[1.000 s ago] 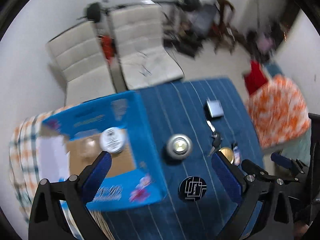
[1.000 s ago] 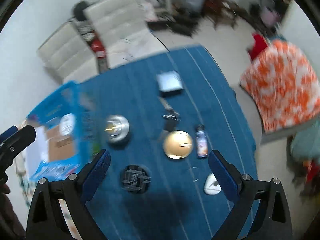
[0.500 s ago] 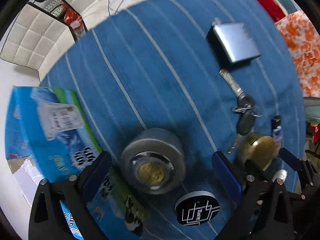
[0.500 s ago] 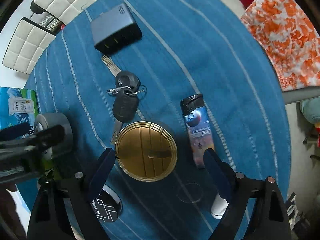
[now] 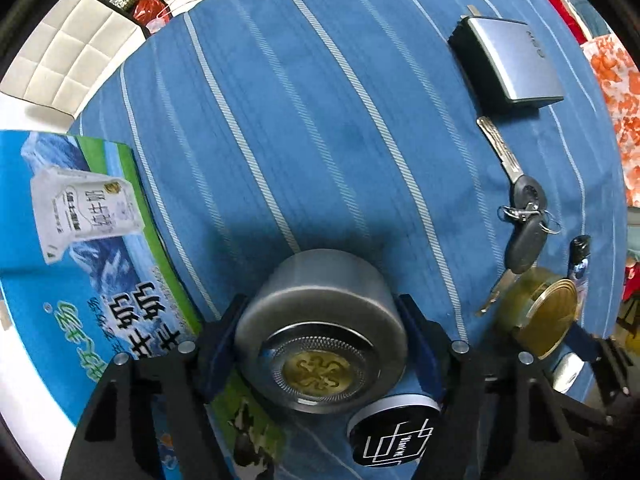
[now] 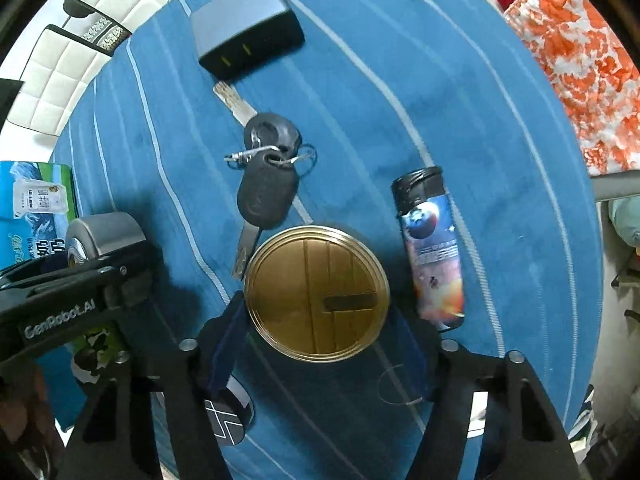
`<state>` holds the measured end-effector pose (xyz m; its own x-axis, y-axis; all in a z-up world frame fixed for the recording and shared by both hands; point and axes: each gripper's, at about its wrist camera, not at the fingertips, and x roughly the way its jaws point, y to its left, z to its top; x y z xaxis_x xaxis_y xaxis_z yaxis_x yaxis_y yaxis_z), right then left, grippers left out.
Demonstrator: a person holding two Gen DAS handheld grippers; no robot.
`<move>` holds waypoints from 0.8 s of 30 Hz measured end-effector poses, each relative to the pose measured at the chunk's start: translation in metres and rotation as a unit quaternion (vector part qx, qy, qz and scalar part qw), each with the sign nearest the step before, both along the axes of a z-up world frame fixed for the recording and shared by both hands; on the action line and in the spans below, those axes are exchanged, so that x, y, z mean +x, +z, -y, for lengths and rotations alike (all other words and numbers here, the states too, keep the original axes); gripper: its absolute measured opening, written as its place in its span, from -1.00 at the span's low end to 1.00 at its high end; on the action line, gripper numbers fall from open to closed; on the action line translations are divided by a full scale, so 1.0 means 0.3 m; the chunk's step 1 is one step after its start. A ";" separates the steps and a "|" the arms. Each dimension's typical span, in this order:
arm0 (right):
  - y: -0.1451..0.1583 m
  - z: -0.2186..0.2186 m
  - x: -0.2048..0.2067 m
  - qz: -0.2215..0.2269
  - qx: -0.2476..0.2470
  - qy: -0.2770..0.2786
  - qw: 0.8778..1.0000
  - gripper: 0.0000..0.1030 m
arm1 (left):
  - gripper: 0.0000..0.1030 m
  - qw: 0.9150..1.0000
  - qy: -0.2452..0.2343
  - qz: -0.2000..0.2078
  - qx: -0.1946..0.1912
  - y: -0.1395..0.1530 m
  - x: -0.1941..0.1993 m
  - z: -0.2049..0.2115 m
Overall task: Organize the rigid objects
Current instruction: 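Grasp the silver tin with the left tool while the right tool grasps the gold-lidded tin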
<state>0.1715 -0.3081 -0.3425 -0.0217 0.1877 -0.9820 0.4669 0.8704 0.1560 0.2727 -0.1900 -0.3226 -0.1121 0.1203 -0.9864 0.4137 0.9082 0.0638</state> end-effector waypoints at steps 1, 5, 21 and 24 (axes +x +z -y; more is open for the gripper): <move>-0.003 0.002 0.004 0.002 -0.005 0.000 1.000 0.35 | 0.38 1.000 -0.003 0.002 0.001 0.001 -0.004 0.003; -0.008 0.004 0.010 0.005 -0.014 -0.004 1.000 0.31 | 0.38 1.000 -0.008 -0.011 0.004 -0.026 -0.025 -0.001; 0.232 -0.032 -0.069 0.054 -0.056 0.018 0.997 0.24 | 0.34 0.996 0.007 0.050 -0.076 0.114 -0.154 0.000; 0.317 -0.035 -0.094 0.073 -0.058 0.024 0.995 0.20 | 0.34 0.991 0.020 0.074 -0.109 0.215 -0.173 -0.027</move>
